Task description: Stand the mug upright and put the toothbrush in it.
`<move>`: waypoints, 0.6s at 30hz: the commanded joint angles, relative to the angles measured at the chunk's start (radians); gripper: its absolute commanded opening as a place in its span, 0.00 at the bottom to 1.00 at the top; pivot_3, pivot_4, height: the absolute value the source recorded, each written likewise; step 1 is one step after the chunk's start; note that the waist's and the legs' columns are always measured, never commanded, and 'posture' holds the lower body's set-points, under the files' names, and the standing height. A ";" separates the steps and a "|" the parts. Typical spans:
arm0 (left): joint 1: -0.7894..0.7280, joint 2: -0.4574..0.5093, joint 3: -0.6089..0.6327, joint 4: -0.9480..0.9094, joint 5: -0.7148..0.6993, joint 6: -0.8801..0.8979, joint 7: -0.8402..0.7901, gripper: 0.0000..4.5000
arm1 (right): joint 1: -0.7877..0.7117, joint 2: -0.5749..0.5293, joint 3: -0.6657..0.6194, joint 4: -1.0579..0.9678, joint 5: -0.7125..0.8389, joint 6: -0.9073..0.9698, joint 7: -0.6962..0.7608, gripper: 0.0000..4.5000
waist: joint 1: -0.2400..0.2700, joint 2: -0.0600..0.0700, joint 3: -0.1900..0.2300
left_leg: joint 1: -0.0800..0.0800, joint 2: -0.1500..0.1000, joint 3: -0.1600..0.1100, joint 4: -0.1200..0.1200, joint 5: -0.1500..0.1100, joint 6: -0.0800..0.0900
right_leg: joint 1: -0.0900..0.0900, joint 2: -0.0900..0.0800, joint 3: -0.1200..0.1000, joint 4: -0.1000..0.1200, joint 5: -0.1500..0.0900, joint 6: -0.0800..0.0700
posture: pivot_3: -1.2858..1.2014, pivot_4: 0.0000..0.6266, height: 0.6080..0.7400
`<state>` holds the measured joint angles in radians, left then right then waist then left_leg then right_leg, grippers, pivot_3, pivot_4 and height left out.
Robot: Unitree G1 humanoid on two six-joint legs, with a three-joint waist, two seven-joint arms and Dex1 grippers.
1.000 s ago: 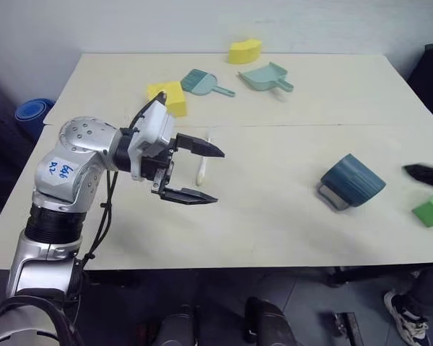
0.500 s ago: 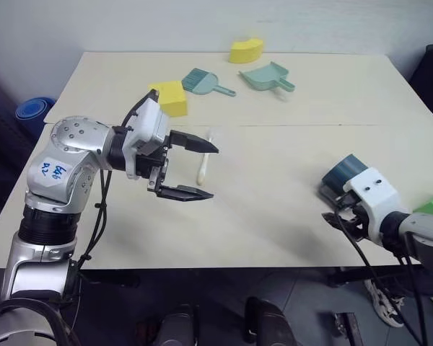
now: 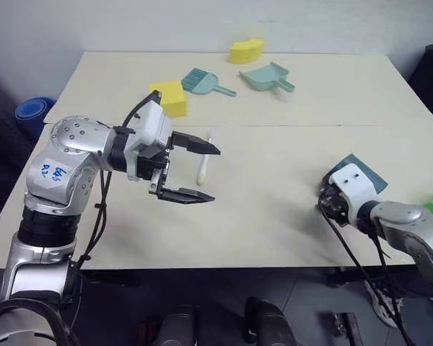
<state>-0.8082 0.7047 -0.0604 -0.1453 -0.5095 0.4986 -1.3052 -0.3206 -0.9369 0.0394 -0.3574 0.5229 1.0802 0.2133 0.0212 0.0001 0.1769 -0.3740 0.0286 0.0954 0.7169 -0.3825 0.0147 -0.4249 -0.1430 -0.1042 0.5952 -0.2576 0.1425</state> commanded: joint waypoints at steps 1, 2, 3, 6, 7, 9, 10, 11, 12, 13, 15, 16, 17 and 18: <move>-0.017 0.005 0.010 -0.025 -0.018 0.003 0.003 1.00 | -0.029 0.034 0.036 0.083 -0.066 -0.053 0.056 0.55 | -0.001 0.000 0.000 | 0.000 0.000 0.000 0.000 0.000 0.000 | 0.000 0.000 0.000 0.000 0.000 0.000 | 0.52 0.24 1.00; -0.018 0.005 0.009 -0.024 -0.017 0.003 0.002 1.00 | -0.034 0.041 0.042 0.099 -0.079 -0.063 0.069 0.53 | -0.001 -0.001 0.000 | 0.000 0.000 0.000 0.000 0.000 0.000 | 0.000 0.000 0.000 0.000 0.000 0.000 | 0.52 0.24 1.00; -0.019 0.005 0.009 -0.023 -0.016 0.002 0.002 1.00 | -0.037 0.045 0.048 0.111 -0.092 -0.073 0.084 0.45 | -0.001 -0.001 0.000 | 0.000 0.000 0.000 0.000 0.000 0.000 | 0.000 0.000 0.000 0.000 0.000 0.000 | 0.52 0.24 1.00; -0.027 0.004 0.009 -0.017 -0.014 0.003 0.002 1.00 | -0.040 0.059 0.043 0.124 -0.108 -0.081 0.120 0.24 | -0.001 -0.001 0.000 | 0.001 0.000 0.000 0.000 0.000 0.000 | 0.000 0.000 0.000 0.000 0.000 0.000 | 0.52 0.24 1.00; -0.028 0.005 0.010 -0.016 -0.015 0.004 0.002 1.00 | -0.038 0.062 0.040 0.123 -0.115 -0.082 0.128 0.18 | -0.001 -0.001 0.000 | 0.001 0.000 0.000 0.000 0.000 0.000 | 0.000 0.000 0.000 0.000 0.000 0.000 | 0.52 0.24 1.00; -0.028 0.006 0.011 -0.014 -0.016 0.005 0.002 1.00 | -0.032 0.065 0.034 0.118 -0.129 -0.084 0.143 0.05 | 0.001 -0.001 -0.001 | 0.001 0.000 0.000 0.000 0.000 0.000 | 0.001 0.000 0.000 0.000 0.000 0.000 | 0.52 0.24 1.00; -0.028 0.007 0.012 -0.013 -0.016 0.005 0.001 1.00 | -0.030 0.067 0.031 0.117 -0.136 -0.084 0.149 0.01 | 0.001 -0.001 -0.001 | 0.001 0.000 0.000 0.000 0.000 0.000 | 0.001 0.000 0.000 0.000 0.000 0.000 | 0.52 0.24 1.00; -0.027 0.008 0.013 -0.014 -0.017 0.008 0.002 1.00 | -0.027 0.068 0.028 0.115 -0.144 -0.086 0.157 0.01 | 0.003 -0.002 -0.001 | 0.001 0.000 -0.001 0.000 0.000 0.000 | 0.001 0.000 0.000 0.000 0.000 0.000 | 0.52 0.24 1.00; -0.024 0.011 0.017 -0.016 -0.017 0.012 0.006 1.00 | -0.028 0.075 0.026 0.108 -0.145 -0.095 0.170 0.01 | 0.003 -0.002 -0.001 | 0.001 0.000 -0.001 0.000 0.000 0.000 | 0.001 0.000 -0.001 0.001 0.000 0.000 | 0.52 0.24 1.00; -0.020 0.015 0.025 -0.018 -0.020 0.018 0.013 1.00 | -0.035 0.099 0.012 0.088 -0.132 -0.107 0.179 0.01 | 0.002 -0.002 -0.001 | 0.001 0.000 -0.002 0.000 0.000 0.000 | 0.001 0.000 -0.001 0.001 0.000 0.000 | 0.52 0.24 1.00; -0.012 0.023 0.047 -0.023 -0.030 0.037 0.031 1.00 | -0.073 0.204 -0.055 0.043 -0.052 -0.123 0.180 0.01 | 0.001 -0.004 -0.002 | 0.001 0.000 -0.002 0.000 0.000 0.000 | 0.001 0.000 -0.001 0.001 0.000 0.000 | 0.52 0.24 1.00; -0.007 0.028 0.066 -0.026 -0.037 0.054 0.051 1.00 | -0.111 0.286 -0.100 0.017 -0.009 -0.135 0.148 0.01 | 0.001 -0.004 -0.003 | 0.001 0.000 -0.002 0.000 0.000 0.000 | 0.001 0.000 -0.001 0.001 0.000 0.000 | 0.52 0.24 1.00; 0.001 0.033 0.092 -0.030 -0.046 0.074 0.076 1.00 | -0.149 0.374 -0.141 -0.001 0.035 -0.151 0.106 0.01 | -0.001 -0.005 -0.003 | 0.001 0.000 -0.002 0.000 0.000 0.000 | 0.001 0.000 -0.001 0.001 0.000 0.000 | 0.52 0.24 1.00; 0.008 0.037 0.114 -0.032 -0.053 0.090 0.098 1.00 | -0.177 0.438 -0.166 -0.011 0.067 -0.163 0.079 0.01 | -0.007 -0.006 -0.003 | 0.002 0.001 -0.002 0.000 0.000 0.000 | 0.001 0.001 -0.001 0.001 0.000 0.000 | 0.52 0.24 1.00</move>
<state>-0.8122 0.7207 -0.0438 -0.1448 -0.5153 0.5325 -1.2840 -0.3926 -0.7466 -0.0272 -0.2739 0.4056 0.9738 0.3590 0.0138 -0.0056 0.1735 -0.3721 0.0304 0.0938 0.7167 -0.3825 0.0137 -0.4237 -0.1415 -0.1054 0.5964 -0.2576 0.1424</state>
